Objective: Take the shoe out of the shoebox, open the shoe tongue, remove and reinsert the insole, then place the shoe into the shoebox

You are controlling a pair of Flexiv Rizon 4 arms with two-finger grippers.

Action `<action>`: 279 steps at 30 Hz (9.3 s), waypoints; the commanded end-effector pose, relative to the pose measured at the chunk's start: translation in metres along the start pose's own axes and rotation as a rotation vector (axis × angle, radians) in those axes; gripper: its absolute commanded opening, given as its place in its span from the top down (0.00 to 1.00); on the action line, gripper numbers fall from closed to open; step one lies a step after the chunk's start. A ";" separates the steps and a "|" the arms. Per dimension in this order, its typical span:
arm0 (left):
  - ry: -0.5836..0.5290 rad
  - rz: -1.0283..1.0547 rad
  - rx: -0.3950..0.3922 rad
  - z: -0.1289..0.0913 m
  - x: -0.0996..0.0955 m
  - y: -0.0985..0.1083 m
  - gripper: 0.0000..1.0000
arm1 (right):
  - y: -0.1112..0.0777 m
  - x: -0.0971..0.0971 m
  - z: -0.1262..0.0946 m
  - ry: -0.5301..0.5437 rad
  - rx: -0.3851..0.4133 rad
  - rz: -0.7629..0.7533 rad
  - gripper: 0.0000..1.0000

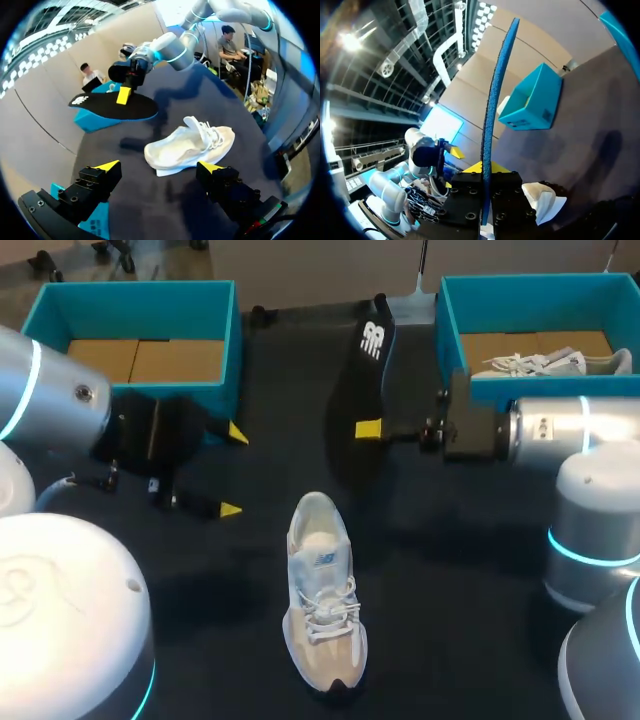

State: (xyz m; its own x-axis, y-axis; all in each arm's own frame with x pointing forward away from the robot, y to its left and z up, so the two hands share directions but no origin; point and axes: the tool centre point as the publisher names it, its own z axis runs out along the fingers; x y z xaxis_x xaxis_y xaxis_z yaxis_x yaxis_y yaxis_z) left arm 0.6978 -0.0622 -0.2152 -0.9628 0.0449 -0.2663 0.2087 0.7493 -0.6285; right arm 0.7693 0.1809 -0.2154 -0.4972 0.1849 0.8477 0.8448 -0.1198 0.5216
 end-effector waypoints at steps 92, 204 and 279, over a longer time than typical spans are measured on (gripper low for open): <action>0.259 -0.235 -0.100 0.125 0.029 0.061 0.00 | -0.052 -0.044 0.051 0.141 -0.026 -0.211 1.00; 0.268 -0.245 -0.129 0.133 0.032 0.062 0.00 | -0.117 -0.074 0.051 0.131 -0.002 -0.205 1.00; 0.248 -0.238 -0.214 0.136 0.035 0.062 0.00 | -0.134 -0.047 0.060 0.175 0.163 -0.198 0.77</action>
State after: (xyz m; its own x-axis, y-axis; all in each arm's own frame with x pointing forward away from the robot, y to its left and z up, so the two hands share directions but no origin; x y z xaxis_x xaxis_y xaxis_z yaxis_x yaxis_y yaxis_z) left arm 0.7015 -0.1039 -0.3634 -0.9975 -0.0067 0.0708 -0.0399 0.8769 -0.4791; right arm 0.6896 0.2447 -0.3332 -0.6708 0.0168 0.7414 0.7411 0.0508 0.6694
